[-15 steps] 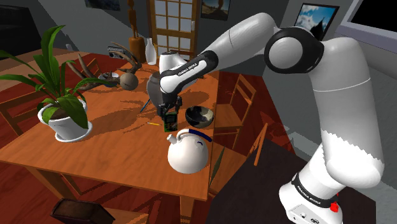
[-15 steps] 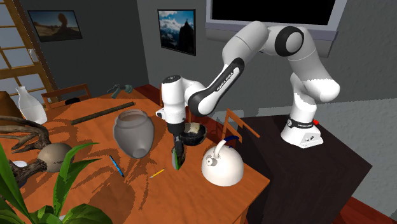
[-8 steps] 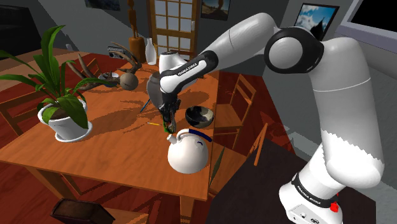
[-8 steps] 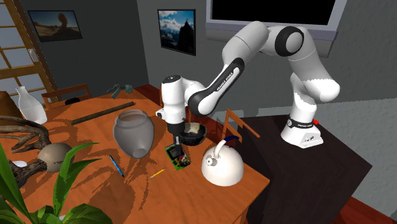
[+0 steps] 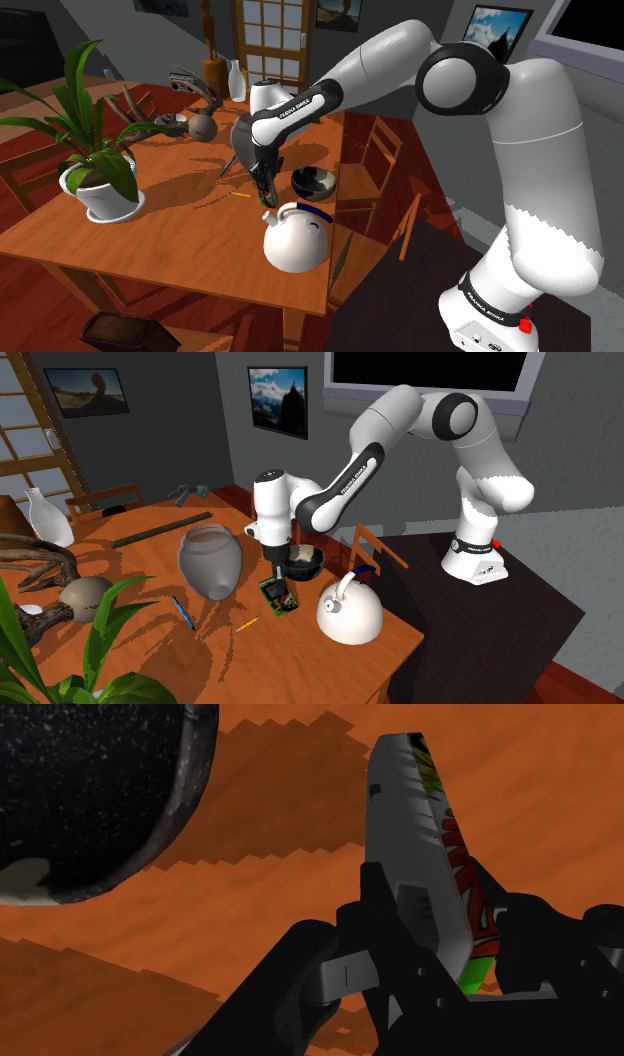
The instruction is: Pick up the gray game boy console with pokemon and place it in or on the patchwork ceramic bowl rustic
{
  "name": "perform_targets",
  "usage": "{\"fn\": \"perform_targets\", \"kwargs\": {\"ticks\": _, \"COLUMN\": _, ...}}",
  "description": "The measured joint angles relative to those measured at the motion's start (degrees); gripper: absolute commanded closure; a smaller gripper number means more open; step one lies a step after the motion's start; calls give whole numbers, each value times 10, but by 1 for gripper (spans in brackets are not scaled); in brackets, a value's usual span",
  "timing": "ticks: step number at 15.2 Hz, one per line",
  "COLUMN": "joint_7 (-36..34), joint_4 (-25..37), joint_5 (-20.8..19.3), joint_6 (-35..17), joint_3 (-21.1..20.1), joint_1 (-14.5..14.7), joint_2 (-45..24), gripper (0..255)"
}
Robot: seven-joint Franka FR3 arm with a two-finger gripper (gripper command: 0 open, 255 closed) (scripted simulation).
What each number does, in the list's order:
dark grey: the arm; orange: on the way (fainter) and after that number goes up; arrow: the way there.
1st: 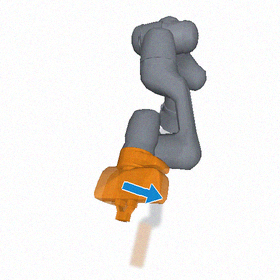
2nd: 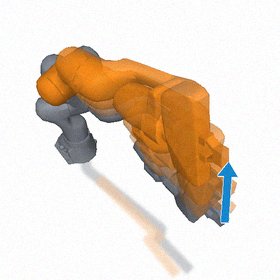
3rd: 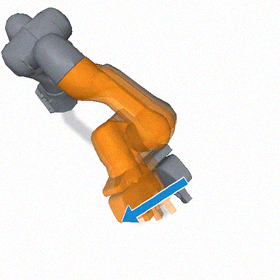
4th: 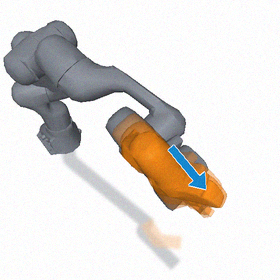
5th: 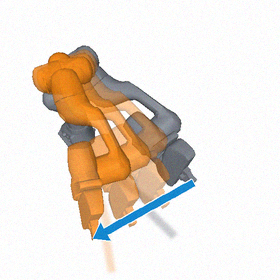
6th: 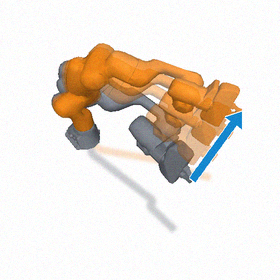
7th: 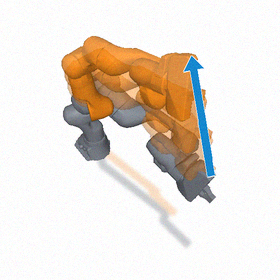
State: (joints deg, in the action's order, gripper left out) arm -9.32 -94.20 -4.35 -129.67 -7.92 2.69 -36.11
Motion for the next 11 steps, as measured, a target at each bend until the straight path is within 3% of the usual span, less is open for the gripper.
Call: {"fn": "perform_targets", "kwargs": {"ticks": 11, "joint_7": 3, "joint_4": 13, "joint_5": 6, "joint_6": 56, "joint_3": -4, "joint_1": -3, "joint_2": 41, "gripper": 255}}
